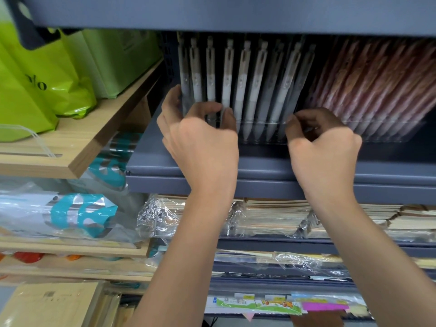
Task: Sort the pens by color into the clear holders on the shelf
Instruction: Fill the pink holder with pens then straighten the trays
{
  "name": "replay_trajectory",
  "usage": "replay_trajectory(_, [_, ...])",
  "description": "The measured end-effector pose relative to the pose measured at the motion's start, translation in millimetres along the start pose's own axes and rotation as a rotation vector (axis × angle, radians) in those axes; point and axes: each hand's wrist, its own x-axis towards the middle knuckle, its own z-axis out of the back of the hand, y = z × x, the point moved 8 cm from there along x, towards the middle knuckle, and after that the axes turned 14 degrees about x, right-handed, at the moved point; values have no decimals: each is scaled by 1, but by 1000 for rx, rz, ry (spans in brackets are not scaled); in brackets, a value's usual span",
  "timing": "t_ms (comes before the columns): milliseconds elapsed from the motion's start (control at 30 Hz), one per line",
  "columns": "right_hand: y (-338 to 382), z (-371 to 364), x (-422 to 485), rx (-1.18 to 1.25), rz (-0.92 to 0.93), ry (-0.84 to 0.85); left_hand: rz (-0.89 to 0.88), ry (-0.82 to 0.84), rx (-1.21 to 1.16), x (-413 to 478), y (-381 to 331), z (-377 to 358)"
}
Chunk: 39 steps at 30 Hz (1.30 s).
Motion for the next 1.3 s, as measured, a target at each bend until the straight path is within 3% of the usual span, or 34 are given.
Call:
replay_trajectory(300, [0, 0, 0, -4, 1, 3, -34, -32, -32, -12, -3, 6])
replay_trajectory(667, [0, 1, -1, 1, 1, 0, -39, 20, 152, -14, -17, -10])
replay_trajectory(1300, [2, 1, 0, -5, 32, -7, 17, -22, -33, -11, -12, -10])
